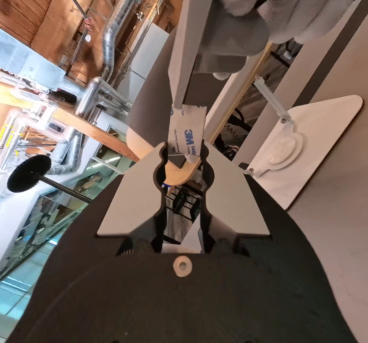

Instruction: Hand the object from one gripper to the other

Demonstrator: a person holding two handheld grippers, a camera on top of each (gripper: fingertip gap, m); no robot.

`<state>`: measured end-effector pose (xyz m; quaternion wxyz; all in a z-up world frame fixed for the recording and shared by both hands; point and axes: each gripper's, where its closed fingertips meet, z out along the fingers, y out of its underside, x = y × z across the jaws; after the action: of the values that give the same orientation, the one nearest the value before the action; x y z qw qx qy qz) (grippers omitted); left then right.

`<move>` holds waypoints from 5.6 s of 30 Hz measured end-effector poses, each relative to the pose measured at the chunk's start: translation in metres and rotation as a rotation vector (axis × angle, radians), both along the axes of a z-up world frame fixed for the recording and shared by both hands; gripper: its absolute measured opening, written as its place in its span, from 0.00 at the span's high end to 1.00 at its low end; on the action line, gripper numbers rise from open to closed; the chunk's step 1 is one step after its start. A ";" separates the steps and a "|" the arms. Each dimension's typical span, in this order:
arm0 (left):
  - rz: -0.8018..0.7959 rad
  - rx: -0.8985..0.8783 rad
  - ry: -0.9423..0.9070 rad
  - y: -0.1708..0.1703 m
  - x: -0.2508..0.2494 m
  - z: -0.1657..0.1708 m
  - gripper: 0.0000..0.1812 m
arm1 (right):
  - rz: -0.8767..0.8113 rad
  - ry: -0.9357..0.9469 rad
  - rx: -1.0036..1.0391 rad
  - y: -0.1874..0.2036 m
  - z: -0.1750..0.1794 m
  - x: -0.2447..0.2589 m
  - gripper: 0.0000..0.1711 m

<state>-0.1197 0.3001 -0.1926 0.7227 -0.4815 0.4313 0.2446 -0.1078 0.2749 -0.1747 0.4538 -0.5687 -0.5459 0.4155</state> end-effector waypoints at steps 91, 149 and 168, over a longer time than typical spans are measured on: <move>-0.576 -0.704 -0.205 -0.055 0.029 -0.016 0.76 | 0.063 -0.368 0.457 -0.034 -0.025 0.016 0.83; -0.502 -0.562 -0.625 -0.017 -0.004 0.031 0.81 | -0.090 -0.023 0.175 -0.002 0.022 0.005 1.00; -0.775 -0.712 -0.925 -0.032 -0.001 0.051 0.99 | 0.063 0.344 -0.043 -0.009 0.041 -0.011 0.91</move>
<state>-0.1205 0.2677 -0.1414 0.6654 -0.5553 0.2740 -0.4170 -0.1189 0.2658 -0.1340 0.5147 -0.4814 -0.4688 0.5324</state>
